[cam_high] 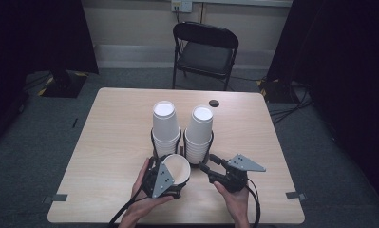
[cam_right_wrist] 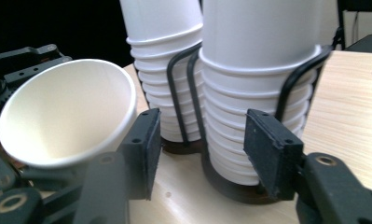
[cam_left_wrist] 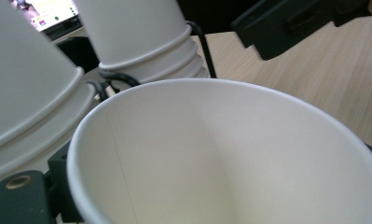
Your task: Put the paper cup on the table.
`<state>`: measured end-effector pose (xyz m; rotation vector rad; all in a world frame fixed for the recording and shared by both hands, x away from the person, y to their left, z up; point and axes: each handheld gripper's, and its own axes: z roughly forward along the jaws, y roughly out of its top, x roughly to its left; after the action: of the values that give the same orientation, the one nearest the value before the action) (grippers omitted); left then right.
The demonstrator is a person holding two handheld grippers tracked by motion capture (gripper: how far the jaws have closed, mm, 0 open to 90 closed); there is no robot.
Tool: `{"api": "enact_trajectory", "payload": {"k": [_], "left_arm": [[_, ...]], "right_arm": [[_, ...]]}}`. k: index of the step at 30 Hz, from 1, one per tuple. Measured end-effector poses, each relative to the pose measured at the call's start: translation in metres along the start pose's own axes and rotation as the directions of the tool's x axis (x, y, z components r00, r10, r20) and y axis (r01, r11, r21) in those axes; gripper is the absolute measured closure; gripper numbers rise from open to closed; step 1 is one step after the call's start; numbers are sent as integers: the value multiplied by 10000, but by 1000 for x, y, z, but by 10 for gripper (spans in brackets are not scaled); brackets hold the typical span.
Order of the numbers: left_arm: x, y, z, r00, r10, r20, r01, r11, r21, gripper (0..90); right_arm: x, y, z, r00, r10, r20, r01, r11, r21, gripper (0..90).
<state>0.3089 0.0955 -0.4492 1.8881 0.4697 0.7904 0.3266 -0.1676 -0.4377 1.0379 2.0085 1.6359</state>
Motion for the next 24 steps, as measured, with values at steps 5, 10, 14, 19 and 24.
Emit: {"api": "enact_trajectory", "payload": {"k": [5,10,14,19,24], "left_arm": [[10,-6,-8,9975,-690,-135,687,9975,-159,98],[19,-10,-18,9873,-1577,-187,1559,9849,-749,96],[26,-14,-25,9796,-1988,-308,1953,9764,-919,96],[35,-20,-28,9726,-2213,-710,2148,9726,-891,96],[46,-23,-35,9654,-2426,-960,2347,9682,-866,96]], "right_arm": [[-3,-6,-3,9979,-76,637,80,9999,-66,380],[-5,-15,-4,9931,-211,1151,230,9996,-155,351],[-5,-22,-6,9885,-320,1477,398,9979,-503,355],[-10,-32,-11,9800,-170,1984,335,9962,-800,356],[-16,-40,-17,9750,7,2223,220,9948,-995,326]]}}
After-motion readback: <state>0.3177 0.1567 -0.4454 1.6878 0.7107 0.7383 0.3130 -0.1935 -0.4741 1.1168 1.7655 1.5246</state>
